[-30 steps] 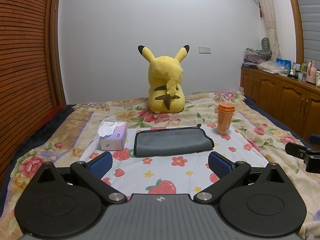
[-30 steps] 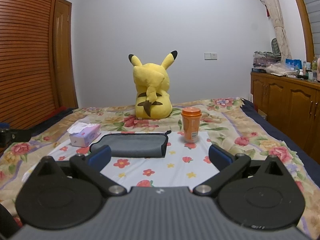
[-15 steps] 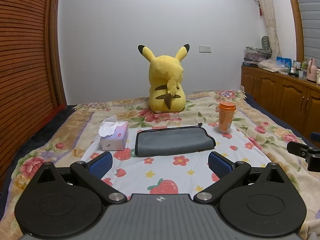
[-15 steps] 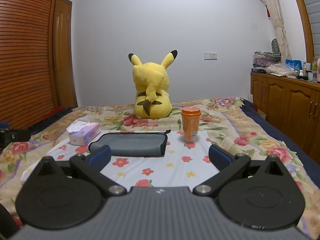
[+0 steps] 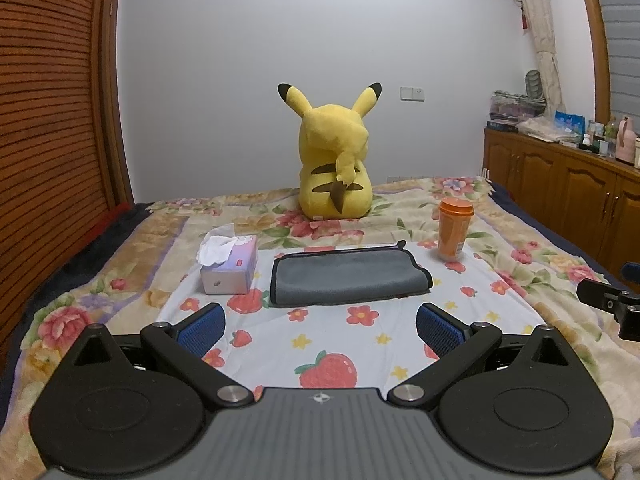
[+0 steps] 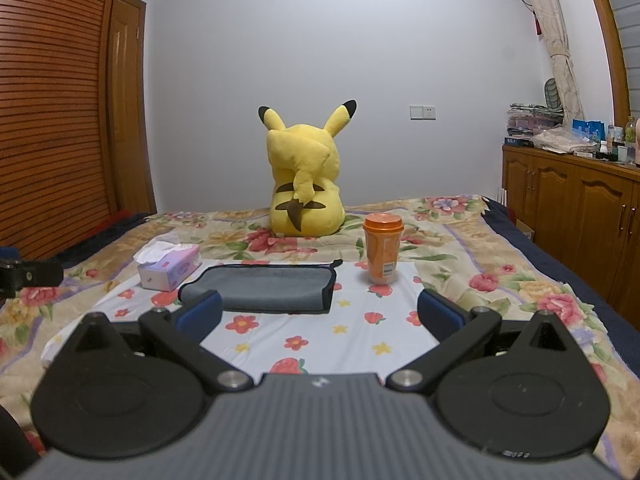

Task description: Fold towel

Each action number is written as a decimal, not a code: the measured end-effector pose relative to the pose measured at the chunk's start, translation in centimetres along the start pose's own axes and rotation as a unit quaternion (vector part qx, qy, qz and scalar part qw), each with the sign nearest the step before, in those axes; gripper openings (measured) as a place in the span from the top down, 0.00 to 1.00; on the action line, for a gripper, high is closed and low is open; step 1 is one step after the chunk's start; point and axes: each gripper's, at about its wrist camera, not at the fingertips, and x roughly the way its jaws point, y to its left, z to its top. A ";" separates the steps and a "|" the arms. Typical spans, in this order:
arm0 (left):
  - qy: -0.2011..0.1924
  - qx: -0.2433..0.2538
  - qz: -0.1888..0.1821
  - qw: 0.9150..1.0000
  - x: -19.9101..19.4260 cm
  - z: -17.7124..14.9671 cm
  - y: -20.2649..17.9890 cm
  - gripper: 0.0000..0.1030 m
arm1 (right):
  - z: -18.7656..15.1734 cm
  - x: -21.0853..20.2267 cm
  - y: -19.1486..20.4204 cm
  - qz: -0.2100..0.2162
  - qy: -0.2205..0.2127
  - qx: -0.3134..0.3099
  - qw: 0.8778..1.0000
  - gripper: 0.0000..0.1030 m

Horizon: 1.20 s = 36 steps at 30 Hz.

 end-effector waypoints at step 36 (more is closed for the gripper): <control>0.000 0.001 0.008 1.000 0.2 -0.1 0.6 0.00 | -0.2 0.1 -0.1 0.000 0.001 0.000 1.000 0.00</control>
